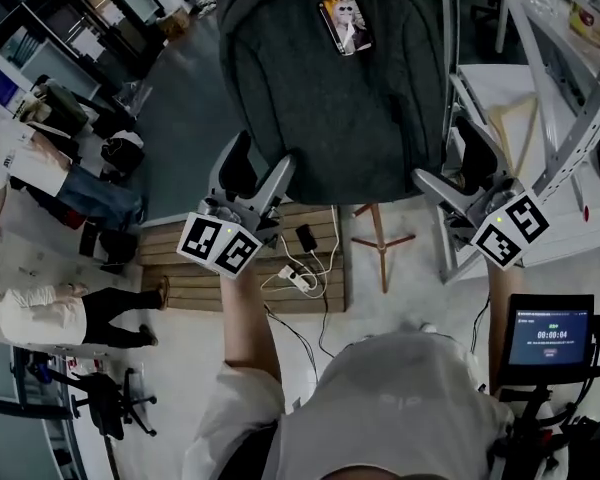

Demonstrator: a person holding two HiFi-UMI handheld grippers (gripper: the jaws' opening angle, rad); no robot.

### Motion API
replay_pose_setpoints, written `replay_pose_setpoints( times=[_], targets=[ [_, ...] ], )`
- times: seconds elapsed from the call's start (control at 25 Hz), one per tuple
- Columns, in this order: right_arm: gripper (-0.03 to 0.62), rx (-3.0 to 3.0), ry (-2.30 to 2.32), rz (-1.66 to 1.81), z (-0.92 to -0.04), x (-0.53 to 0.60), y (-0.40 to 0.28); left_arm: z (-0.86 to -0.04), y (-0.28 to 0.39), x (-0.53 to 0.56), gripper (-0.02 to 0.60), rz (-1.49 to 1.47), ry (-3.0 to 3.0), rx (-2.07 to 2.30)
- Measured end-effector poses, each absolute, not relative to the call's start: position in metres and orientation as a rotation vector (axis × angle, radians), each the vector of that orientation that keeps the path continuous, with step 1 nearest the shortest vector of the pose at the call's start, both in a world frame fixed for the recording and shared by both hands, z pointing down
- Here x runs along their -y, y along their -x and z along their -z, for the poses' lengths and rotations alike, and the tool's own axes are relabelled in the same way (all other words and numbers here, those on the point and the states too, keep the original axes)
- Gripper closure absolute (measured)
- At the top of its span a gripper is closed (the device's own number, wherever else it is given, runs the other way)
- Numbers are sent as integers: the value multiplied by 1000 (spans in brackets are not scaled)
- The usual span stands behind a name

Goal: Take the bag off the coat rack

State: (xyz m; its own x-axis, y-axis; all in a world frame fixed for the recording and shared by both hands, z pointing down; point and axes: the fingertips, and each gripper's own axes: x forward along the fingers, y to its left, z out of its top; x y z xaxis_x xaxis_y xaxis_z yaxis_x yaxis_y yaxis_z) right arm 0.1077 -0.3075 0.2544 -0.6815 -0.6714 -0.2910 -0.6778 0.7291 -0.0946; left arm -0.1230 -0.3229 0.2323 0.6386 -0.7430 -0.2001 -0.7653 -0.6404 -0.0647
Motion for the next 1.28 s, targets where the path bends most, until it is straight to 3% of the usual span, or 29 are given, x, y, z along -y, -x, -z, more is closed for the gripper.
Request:
replay_pose_setpoints(
  times=[0.44, 0.72, 1.04, 1.28],
  targets=[
    [116, -2603, 1255, -121, -266, 337, -93, -231, 94, 328, 198, -255, 2712, -1163],
    [211, -2566, 1219, -41, -262, 336, -88, -221, 90, 327, 200, -354, 2634, -1237],
    [301, -2477, 1216, 15, -254, 328, -93, -217, 88, 318, 304, -342, 2574, -1357],
    [328, -2470, 1190, 27, -240, 324, -85, -204, 95, 310, 346, -372, 2544, -1410]
  ],
)
